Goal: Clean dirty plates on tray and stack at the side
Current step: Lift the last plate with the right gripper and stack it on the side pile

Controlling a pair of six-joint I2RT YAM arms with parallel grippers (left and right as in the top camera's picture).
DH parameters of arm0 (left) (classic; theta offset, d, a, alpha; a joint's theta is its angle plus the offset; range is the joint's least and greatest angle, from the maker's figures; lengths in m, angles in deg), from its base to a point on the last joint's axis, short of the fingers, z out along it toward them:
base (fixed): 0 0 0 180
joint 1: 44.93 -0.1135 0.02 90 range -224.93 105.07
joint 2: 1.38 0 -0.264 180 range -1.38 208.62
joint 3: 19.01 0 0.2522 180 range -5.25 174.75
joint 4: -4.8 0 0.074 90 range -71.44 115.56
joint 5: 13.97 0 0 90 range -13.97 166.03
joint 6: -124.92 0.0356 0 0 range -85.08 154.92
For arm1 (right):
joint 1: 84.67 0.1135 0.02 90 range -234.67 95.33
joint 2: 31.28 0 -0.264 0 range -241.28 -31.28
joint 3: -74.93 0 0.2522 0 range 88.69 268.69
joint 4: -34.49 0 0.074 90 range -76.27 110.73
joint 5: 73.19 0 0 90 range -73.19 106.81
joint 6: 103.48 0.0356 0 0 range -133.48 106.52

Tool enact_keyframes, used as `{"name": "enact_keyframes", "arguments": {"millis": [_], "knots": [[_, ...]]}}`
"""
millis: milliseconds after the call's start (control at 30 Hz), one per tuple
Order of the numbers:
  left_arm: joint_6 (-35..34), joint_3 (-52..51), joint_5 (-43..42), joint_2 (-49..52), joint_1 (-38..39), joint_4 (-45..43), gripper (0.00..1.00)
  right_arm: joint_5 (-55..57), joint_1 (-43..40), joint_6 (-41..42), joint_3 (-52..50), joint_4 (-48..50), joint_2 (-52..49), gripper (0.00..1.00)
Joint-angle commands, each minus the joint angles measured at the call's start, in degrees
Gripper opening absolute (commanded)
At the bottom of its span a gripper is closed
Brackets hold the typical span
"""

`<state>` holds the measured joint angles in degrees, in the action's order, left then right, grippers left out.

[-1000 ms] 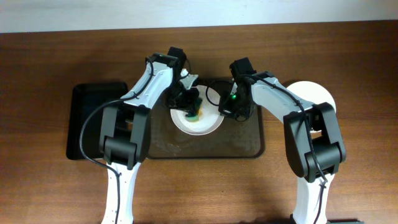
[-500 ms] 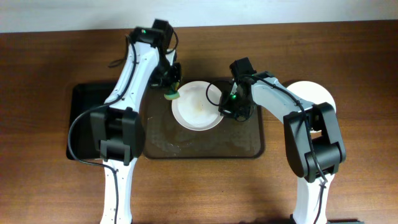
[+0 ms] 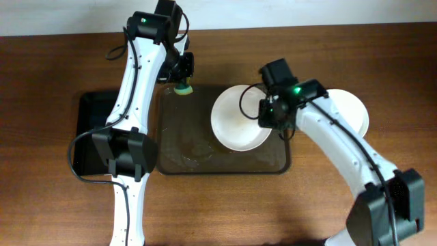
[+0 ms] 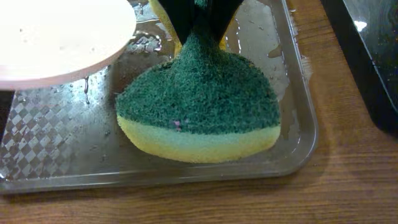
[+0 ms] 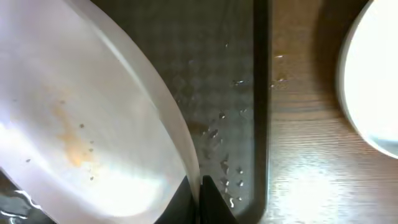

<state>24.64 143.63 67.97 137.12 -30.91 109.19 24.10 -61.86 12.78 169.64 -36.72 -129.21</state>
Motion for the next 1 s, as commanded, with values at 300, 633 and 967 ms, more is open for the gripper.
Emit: {"name": "enact_keyframes", "arguments": {"millis": [300,633,967], "knots": [[0.9,1.2,0.4,1.3,0.0,-0.1,0.01,55.5,24.0,13.3,0.1,-11.9,1.2,0.04],[0.9,1.2,0.4,1.3,-0.1,-0.3,0.01,78.7,32.6,13.2,0.1,-12.7,1.2,0.04],[0.9,1.2,0.4,1.3,-0.2,-0.3,0.01,61.7,32.5,17.4,0.1,-12.1,1.2,0.04]]}}
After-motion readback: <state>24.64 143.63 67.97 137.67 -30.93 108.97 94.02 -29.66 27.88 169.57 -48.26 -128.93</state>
